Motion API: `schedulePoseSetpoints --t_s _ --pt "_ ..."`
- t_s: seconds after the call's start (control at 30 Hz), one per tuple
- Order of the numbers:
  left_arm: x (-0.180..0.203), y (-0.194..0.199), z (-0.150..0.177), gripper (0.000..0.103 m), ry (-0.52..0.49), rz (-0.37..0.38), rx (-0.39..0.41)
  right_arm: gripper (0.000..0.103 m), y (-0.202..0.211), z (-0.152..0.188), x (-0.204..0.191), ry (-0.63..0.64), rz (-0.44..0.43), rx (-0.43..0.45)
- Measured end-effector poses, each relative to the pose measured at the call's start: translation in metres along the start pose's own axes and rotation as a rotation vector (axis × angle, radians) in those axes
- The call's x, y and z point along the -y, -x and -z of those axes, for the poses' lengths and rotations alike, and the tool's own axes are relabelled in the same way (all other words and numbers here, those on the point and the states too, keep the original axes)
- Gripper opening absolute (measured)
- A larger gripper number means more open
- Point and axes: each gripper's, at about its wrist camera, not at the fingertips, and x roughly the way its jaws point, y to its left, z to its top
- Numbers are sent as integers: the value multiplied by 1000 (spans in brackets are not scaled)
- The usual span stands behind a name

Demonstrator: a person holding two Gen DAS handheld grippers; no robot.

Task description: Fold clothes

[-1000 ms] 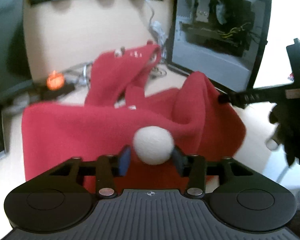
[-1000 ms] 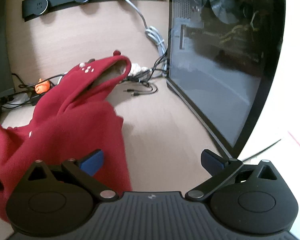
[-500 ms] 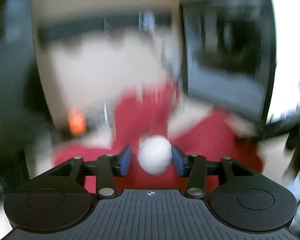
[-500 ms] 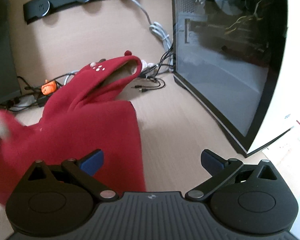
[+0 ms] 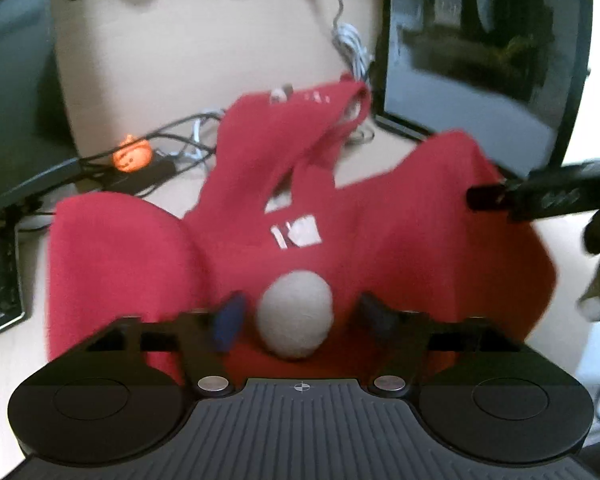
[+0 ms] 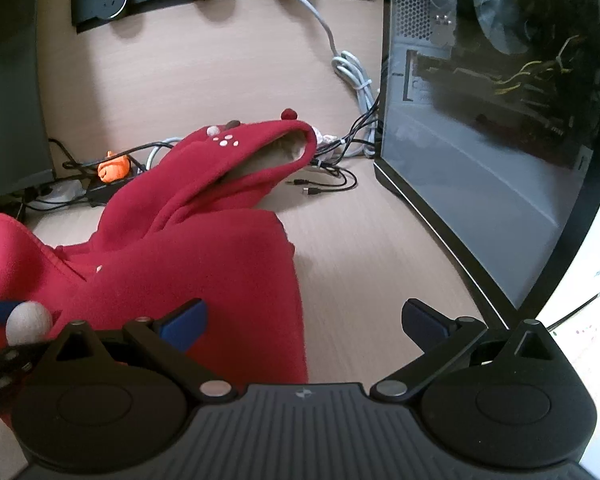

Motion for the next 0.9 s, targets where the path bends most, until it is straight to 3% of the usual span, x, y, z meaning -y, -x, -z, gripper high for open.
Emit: schedulePoseSetpoints --t_s 0.07,0.13,0.17,0.23,0.3,0.47,0.5,0.57,0.6,0.7,0.9 --pt "-1 0 -1 48 -2 7 5 103 2 1 3 -7 2 3" --pt "-4 7 -4 51 19 56 14 103 5 2 9 -26 5 6" --pt "-8 12 -6 70 52 108 20 103 6 2 12 -40 7 6" --pt "-19 20 -6 96 141 172 35 103 9 3 19 -66 11 7" --pt "-25 26 -4 95 191 153 46 103 12 3 23 -78 17 13" --pt "-27 17 6 93 207 60 9 103 11 7 23 -85 17 4" --pt "-26 18 7 89 213 49 22 103 10 8 22 -84 15 0" --pt "-25 21 6 65 229 28 52 103 9 9 19 -80 9 -4" --pt "-25 22 5 63 232 19 64 103 9 10 18 -78 6 -6" --pt "-23 22 1 66 217 -4 89 103 7 12 14 -75 -2 -15" --pt "-12 4 1 94 168 -2 15 103 6 16 12 -72 -11 -31"
